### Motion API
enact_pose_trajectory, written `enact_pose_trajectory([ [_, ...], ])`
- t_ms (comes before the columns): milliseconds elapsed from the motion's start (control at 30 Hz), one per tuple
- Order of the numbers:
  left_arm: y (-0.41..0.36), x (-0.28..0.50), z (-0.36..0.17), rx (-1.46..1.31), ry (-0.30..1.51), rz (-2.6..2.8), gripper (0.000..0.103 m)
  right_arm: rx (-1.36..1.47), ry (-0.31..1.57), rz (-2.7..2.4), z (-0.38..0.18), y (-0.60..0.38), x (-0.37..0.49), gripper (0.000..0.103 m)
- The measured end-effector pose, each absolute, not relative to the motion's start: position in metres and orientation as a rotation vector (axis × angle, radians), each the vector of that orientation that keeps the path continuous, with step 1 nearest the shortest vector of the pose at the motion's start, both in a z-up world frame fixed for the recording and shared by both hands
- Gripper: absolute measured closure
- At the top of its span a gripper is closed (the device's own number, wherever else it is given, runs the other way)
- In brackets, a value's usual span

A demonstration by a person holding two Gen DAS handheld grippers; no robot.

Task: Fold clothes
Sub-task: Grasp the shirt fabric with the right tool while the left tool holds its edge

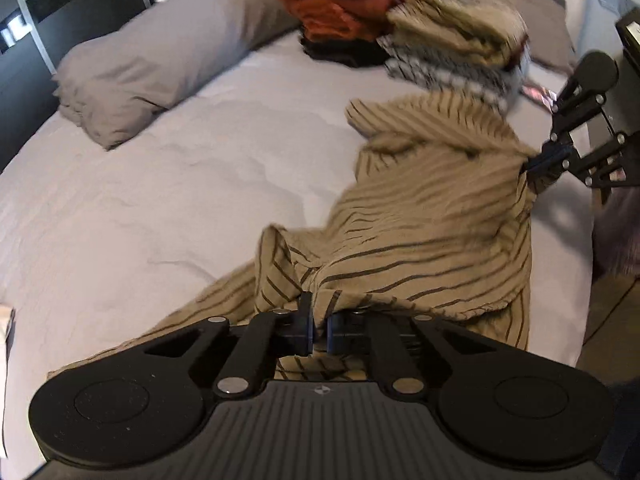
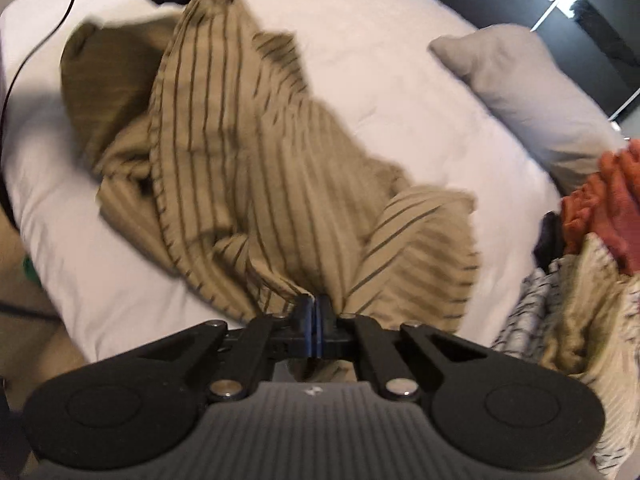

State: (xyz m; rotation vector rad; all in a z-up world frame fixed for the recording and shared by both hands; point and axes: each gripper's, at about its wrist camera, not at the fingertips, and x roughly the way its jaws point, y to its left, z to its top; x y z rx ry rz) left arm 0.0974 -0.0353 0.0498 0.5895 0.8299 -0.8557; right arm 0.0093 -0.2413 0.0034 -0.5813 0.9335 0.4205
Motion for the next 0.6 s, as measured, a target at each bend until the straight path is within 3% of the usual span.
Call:
enact_pose_trajectory([
  [600, 0.035, -0.007, 0.224, 0.443, 0.665, -0.668, 0.101, -0.287, 0.512, 0.311, 0.164, -0.262, -0.025, 0.102],
])
